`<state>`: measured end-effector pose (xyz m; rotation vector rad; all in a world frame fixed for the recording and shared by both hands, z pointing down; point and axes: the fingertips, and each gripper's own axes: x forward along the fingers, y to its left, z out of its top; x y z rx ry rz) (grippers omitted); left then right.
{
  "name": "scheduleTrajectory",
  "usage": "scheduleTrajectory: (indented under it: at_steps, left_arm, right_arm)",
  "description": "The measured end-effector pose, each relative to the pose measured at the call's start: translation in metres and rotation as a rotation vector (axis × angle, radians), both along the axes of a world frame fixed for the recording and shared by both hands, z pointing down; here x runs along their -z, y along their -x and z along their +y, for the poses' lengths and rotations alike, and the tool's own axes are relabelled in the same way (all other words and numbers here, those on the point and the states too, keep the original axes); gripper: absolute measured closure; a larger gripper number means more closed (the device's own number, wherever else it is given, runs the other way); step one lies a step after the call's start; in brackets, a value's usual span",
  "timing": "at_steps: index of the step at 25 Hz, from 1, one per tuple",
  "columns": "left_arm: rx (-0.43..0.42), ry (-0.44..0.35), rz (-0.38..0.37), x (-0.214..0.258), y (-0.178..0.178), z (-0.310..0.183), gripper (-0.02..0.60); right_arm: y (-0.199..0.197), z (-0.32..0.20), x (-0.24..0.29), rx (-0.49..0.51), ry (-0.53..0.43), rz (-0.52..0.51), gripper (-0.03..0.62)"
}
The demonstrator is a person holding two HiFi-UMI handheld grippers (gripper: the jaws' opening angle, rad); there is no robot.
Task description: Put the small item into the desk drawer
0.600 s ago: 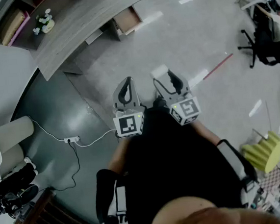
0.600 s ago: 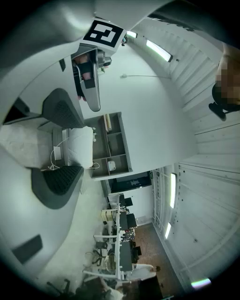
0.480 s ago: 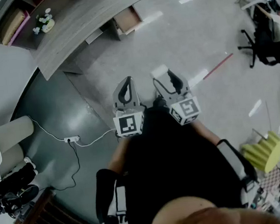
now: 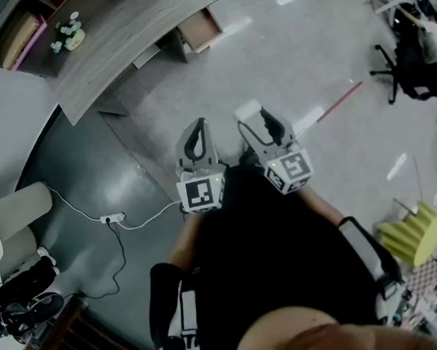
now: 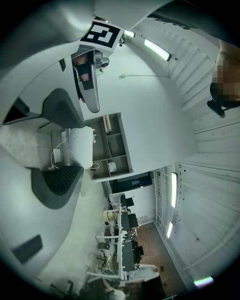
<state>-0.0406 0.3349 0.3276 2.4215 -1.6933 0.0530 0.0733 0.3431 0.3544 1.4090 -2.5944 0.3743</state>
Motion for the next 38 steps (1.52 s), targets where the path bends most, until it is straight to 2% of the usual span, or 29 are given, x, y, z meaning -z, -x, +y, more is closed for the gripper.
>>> scheduleTrajectory:
  at_steps: [14,22,30,38]
  left_arm:
    - [-0.042,-0.012,0.009,-0.002,0.035,0.004,0.589]
    - [-0.037,-0.011,0.022,-0.005,0.047,-0.003,0.589]
    - [-0.016,0.003,0.011,-0.013,0.044,-0.042,0.589]
    - [0.007,0.025,0.001,-0.013,0.025,-0.109,0.589]
  right_arm:
    - [0.034,0.012,-0.005,-0.06,0.002,-0.006,0.342]
    - [0.047,0.009,-0.013,-0.06,0.015,-0.002,0.342]
    - [0.042,-0.033,-0.016,-0.045,0.008,-0.007,0.342]
    - [0.026,-0.101,-0.015,-0.016,0.037,-0.01,0.342]
